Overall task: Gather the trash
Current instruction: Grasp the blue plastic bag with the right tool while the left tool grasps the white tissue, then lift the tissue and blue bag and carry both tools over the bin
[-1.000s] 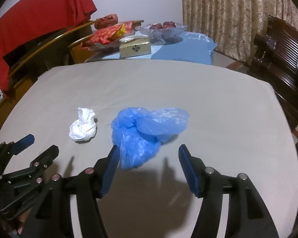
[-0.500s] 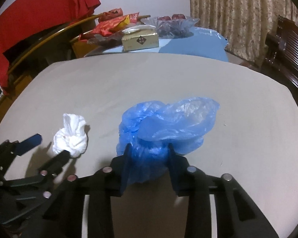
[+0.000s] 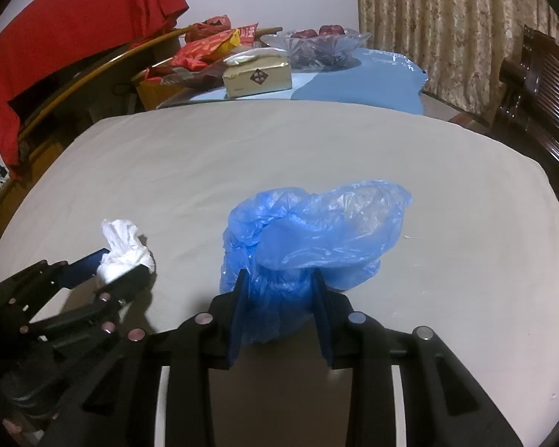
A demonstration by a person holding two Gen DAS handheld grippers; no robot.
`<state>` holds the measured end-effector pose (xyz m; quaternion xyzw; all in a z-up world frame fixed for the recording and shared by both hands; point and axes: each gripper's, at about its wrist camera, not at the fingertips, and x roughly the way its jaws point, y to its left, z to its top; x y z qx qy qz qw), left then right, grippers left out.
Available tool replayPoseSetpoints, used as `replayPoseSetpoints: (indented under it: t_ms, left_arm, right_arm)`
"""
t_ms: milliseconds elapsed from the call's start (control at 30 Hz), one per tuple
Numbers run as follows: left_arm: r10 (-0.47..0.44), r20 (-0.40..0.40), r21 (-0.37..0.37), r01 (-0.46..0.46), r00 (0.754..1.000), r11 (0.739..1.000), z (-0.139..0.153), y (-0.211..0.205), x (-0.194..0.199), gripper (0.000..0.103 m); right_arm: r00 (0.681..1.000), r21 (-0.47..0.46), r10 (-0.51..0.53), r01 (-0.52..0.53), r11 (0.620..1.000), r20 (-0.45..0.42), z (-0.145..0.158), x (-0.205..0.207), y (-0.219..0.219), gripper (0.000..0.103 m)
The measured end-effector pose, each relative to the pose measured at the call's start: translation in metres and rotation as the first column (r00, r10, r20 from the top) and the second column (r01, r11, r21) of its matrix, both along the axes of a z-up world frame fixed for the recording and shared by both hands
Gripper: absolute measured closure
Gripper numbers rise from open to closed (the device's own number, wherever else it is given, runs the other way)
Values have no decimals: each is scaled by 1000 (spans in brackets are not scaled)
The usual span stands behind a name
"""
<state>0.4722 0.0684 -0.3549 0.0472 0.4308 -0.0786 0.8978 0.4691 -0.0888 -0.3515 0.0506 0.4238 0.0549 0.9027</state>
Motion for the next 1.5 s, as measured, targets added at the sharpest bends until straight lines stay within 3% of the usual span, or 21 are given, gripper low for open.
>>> replayPoseSetpoints:
  t_ms: [333, 833, 1033, 1500]
  left_arm:
    - [54, 46, 4, -54, 997, 999, 33, 3, -22, 65]
    - [72, 119, -10, -71, 990, 997, 103, -40, -90, 65]
    - [51, 140, -28, -48, 989, 998, 129, -72, -129, 65]
    - [15, 108, -71, -7, 994, 997, 153, -167, -208, 65]
  right_arm:
    - [1000, 3, 2, -2, 1000, 10, 15, -8, -5, 75]
    - [997, -11, -32, 33, 999, 71, 79, -73, -54, 76]
    - [995, -17, -57, 58, 998, 78, 103, -112, -87, 76]
    - [985, -50, -141, 147, 988, 103, 145, -214, -190, 76]
